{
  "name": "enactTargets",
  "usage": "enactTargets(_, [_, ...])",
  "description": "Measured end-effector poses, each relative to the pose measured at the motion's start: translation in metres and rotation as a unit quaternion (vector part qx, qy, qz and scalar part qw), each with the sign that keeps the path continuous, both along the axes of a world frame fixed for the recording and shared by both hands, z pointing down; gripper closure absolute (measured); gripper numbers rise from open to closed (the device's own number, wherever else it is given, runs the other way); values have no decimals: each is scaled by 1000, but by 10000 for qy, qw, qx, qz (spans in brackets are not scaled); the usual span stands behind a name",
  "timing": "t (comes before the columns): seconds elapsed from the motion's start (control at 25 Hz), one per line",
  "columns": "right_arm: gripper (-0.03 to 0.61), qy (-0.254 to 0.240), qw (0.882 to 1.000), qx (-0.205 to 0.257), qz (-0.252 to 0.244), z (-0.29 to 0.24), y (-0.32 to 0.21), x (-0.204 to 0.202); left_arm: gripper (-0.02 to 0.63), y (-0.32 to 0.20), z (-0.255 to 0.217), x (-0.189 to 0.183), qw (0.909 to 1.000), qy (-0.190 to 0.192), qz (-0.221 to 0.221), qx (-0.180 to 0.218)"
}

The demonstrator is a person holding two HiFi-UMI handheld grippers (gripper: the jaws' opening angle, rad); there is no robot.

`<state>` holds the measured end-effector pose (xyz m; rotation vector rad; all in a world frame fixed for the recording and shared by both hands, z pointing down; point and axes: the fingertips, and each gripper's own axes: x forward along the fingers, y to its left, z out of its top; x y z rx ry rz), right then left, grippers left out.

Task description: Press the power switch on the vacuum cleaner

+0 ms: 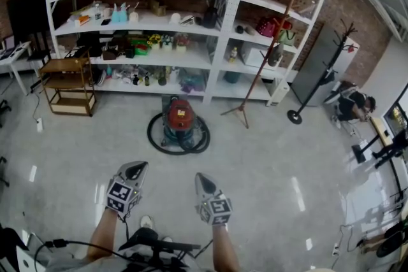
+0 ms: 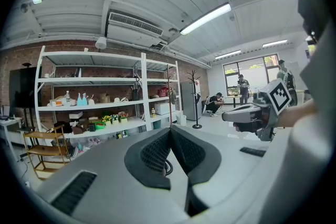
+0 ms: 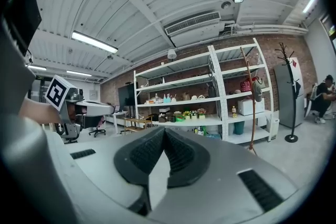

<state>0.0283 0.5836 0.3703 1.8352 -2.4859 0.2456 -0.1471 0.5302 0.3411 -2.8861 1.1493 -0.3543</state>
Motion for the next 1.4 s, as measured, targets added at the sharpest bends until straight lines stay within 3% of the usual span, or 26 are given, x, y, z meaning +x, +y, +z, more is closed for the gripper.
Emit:
enactTargets(0.44, [566, 73, 9999, -116, -9, 2, -44, 6, 607, -42, 5, 7, 10000, 35, -24, -63])
enactTargets(1.4, [566, 245, 9995, -110, 184, -15, -231, -28, 607, -237, -1, -23, 9996, 197, 182, -128])
